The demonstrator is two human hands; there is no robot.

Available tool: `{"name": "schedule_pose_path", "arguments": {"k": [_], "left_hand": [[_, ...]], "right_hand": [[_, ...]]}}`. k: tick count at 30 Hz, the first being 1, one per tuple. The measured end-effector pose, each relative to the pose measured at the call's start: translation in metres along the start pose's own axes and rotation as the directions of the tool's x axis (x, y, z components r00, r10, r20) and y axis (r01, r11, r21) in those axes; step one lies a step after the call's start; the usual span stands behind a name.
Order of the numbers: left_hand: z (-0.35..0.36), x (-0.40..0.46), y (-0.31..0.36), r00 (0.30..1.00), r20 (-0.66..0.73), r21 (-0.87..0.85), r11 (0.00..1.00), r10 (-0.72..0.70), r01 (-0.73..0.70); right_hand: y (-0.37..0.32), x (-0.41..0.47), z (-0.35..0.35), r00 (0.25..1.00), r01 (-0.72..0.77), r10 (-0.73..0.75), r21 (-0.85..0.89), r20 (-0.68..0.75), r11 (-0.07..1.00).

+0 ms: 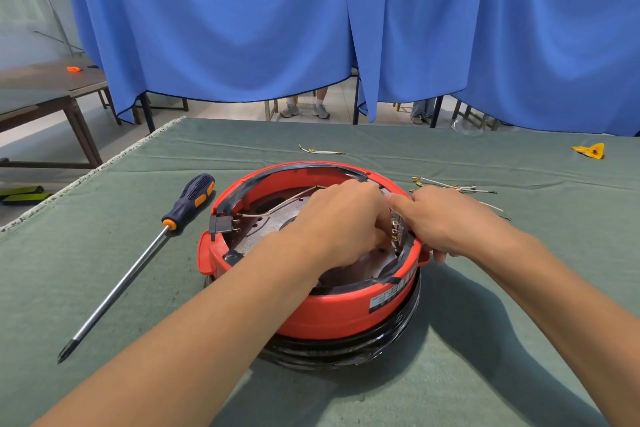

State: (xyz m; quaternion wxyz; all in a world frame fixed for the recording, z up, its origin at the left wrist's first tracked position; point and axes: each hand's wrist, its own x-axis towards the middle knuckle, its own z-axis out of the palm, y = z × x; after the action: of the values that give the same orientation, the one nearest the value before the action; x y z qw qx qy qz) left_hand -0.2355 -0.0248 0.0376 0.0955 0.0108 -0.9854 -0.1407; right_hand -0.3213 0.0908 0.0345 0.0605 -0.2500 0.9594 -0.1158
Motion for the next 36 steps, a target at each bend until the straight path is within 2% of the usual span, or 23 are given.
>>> {"name": "schedule_pose_path", "arguments": {"k": [5,13,16,19,23,29,36], "left_hand": [[0.002,0.000,-0.001,1.000,-0.024,-0.024,1.000,0.008,-0.009],[0.001,-0.003,-0.011,0.998,-0.015,-0.267,0.962,-0.066,0.060],[0.000,-0.003,-0.010,0.985,-0.073,-0.253,0.958,-0.157,0.134],[0.001,-0.003,-0.010,0.978,-0.021,-0.203,0.959,-0.208,0.200],[0.006,0.000,-0.011,0.981,0.085,-0.290,0.938,-0.174,0.191],[0.010,0.003,-0.014,0.984,0.092,-0.358,0.917,-0.150,0.173],[0.009,0.004,-0.014,0.990,0.064,-0.353,0.925,-0.125,0.139]], "right_hand": [[0.000,0.001,0.000,1.000,0.011,-0.011,-0.002,-0.001,1.000],[0.001,0.001,0.001,1.000,0.011,-0.011,0.022,-0.013,1.000],[0.001,0.002,0.001,1.000,0.009,-0.009,0.024,-0.008,1.000],[0.002,0.001,0.001,1.000,0.004,-0.004,0.024,0.000,1.000],[0.002,0.002,0.001,1.000,0.000,0.000,0.027,-0.002,1.000],[0.002,0.002,0.003,1.000,-0.002,0.002,0.024,0.001,1.000],[0.001,0.002,0.001,1.000,-0.007,0.006,0.022,0.005,1.000]]}}
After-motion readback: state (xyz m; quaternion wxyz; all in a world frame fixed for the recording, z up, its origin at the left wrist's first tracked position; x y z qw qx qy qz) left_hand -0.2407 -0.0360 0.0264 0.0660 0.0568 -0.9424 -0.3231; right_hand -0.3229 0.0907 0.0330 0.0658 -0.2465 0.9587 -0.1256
